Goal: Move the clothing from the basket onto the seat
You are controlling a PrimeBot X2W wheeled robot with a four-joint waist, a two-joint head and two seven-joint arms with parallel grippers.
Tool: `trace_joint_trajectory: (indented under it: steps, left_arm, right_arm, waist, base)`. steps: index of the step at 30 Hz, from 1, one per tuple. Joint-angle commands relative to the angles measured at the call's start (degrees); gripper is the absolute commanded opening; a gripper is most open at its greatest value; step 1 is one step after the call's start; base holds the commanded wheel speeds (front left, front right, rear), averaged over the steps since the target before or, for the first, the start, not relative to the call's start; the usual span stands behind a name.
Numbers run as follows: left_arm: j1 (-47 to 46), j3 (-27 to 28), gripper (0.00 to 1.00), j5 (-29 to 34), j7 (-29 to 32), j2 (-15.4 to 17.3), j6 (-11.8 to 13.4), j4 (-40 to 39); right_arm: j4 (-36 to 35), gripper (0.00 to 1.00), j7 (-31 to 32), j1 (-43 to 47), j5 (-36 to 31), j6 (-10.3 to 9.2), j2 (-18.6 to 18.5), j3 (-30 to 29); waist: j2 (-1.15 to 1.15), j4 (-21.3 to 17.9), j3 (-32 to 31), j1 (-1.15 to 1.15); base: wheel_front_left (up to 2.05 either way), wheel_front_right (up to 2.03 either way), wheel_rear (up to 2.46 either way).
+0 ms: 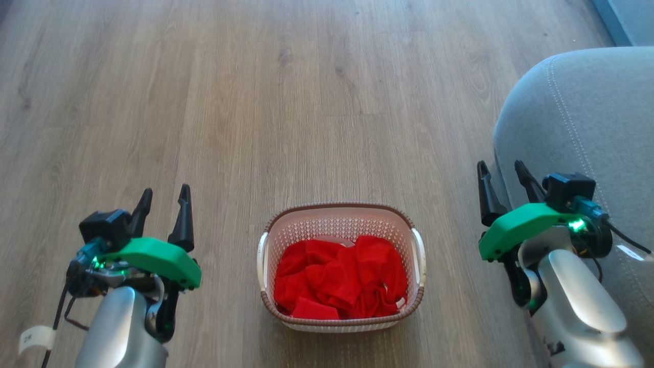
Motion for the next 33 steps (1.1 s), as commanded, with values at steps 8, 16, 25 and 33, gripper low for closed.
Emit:
trace_joint_trajectory:
  steps: [8,16,25,33]
  left_arm:
    - [-5.13,1.92,1.00,6.45,-2.36,1.37,-0.36,-0.32]
    - [-5.40,2.72,1.00,7.17,-2.71,1.03,-0.36,0.83]
    - [-5.12,3.85,1.00,7.17,-2.71,0.44,-0.36,1.24]
    - [-4.95,3.44,1.00,7.13,-2.71,0.25,-0.36,1.14]
  right_arm:
    - [-0.69,1.00,-2.17,-4.67,-6.53,0.40,-0.82,1.89]
    - [-0.11,1.00,-2.51,-4.76,-8.16,0.41,-0.86,1.12]
    - [0.19,1.00,-2.51,-4.35,-8.69,0.41,-0.28,-0.57]
    - [-0.37,1.00,-2.51,-4.35,-8.59,0.41,-0.19,-0.35]
  waist:
    - [0.00,0.01,0.16,0.00]
    - [0.00,0.12,0.21,0.00]
    - [0.00,0.23,0.05,0.00]
    - [0.00,0.28,-0.06,0.00]
  base:
    - [0.00,0.00,0.00]
    - [0.00,0.00,0.00]
    - [0.00,0.00,0.00]
    - [0.00,0.00,0.00]
